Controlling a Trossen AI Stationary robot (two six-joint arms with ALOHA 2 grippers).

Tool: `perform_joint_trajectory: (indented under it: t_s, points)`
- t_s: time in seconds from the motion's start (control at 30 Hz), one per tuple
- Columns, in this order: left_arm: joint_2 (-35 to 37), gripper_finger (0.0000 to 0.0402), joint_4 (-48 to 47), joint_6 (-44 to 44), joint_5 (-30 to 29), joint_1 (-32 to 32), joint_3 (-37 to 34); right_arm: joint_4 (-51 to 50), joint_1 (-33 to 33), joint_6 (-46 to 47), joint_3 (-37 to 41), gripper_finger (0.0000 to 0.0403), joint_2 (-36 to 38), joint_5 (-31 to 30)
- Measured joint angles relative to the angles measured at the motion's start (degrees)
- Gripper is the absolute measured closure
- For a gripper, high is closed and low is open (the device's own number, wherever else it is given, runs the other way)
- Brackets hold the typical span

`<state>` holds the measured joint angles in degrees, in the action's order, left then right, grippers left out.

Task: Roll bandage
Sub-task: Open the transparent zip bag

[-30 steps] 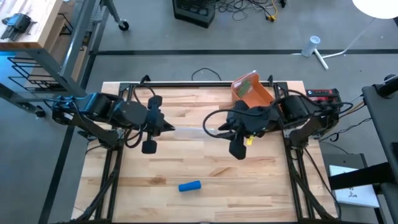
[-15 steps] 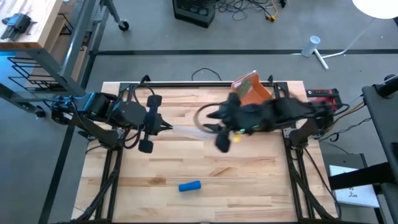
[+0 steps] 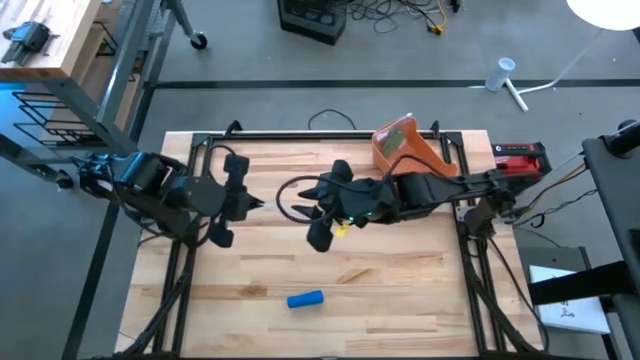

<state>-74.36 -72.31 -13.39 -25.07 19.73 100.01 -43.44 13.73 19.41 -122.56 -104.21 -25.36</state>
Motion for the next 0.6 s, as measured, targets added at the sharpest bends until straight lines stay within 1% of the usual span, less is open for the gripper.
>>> perform_joint_trajectory:
  t_s: [0.07,0.27,0.6]
  points:
    - [0.28,0.0401,0.08,-0.93,-0.08,0.13,0.00,2.56,-0.31,-0.41,-0.07,0.0266,-0.95,-0.02]
    - [0.99,0.0401,0.22,-2.12,-0.10,0.13,-0.02,2.57,-0.56,0.11,0.06,0.0272,-3.73,0.28]
    - [1.39,0.0401,0.47,-2.39,-0.03,0.12,-0.04,3.08,-0.64,0.08,0.04,0.0292,-3.82,0.28]
